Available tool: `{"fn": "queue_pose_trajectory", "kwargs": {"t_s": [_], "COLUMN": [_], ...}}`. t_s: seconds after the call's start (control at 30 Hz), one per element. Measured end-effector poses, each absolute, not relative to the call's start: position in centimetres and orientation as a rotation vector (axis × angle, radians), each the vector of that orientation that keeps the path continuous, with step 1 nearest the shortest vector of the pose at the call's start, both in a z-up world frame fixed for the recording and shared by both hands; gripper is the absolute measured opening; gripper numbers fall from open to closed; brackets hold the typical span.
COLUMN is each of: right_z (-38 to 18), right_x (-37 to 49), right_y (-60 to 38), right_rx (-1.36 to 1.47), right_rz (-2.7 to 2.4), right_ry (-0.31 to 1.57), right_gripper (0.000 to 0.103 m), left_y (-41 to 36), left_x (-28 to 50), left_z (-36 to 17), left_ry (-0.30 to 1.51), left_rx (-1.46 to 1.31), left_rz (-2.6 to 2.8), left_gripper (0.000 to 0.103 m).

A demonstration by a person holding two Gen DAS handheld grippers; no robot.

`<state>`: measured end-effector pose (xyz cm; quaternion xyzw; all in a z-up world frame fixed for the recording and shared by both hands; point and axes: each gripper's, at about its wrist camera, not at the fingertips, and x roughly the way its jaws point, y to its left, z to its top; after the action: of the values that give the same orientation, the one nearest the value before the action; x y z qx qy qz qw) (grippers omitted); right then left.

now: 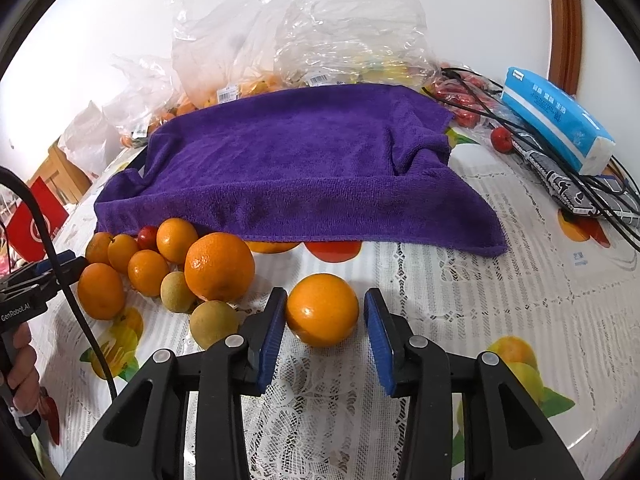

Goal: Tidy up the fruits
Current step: 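Close the right tool on a small orange while the left tool grasps a large orange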

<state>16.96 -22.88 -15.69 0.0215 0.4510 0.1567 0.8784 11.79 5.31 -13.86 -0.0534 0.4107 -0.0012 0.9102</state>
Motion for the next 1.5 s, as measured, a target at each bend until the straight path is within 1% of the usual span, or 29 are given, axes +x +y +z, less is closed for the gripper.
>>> {"fn": "queue_pose_trajectory", "kwargs": {"t_s": [0.03,0.1,0.57,0.83,1.1,1.17,1.23,1.33,1.5], "right_z": [-15.7,-15.7,-15.6,-15.6,-15.5,-15.6,-15.6,-15.6,-15.5], "right_x": [17.0,17.0,16.6,16.5,16.7,16.8,16.8,16.8,16.6], "right_y": [-22.9,-23.0,-23.2,-23.2,-23.3,-23.3,-23.3,-23.2,-23.4], "right_rx": [0.048,0.057,0.034,0.030,0.049,0.055,0.055,0.052,0.058], "right_rz": [0.328,0.331,0.377,0.380,0.387,0.391,0.392,0.393,0.392], "right_ry": [0.940,0.939,0.946,0.944,0.945,0.945,0.945,0.943,0.941], "right_gripper": [0.041,0.035,0.035,0.035,0.035,0.035,0.035,0.035,0.035], "left_y": [5.2,5.0,4.0,4.3,3.1,2.9,2.7,2.6,3.1], "left_x": [11.8,12.0,13.1,13.0,14.3,14.4,14.4,14.3,13.9], "left_z": [-13.8,-13.9,-14.6,-15.1,-15.2,-15.2,-15.2,-15.1,-15.0], "left_ry": [0.847,0.853,0.879,0.889,0.892,0.890,0.884,0.882,0.881], "left_rx": [-0.109,-0.103,-0.094,-0.114,-0.070,-0.064,-0.055,-0.065,-0.102], "left_rz": [-0.006,-0.019,-0.044,-0.060,-0.056,-0.053,-0.050,-0.073,-0.077], "left_gripper": [0.065,0.065,0.067,0.066,0.065,0.063,0.049,0.041,0.041]}}
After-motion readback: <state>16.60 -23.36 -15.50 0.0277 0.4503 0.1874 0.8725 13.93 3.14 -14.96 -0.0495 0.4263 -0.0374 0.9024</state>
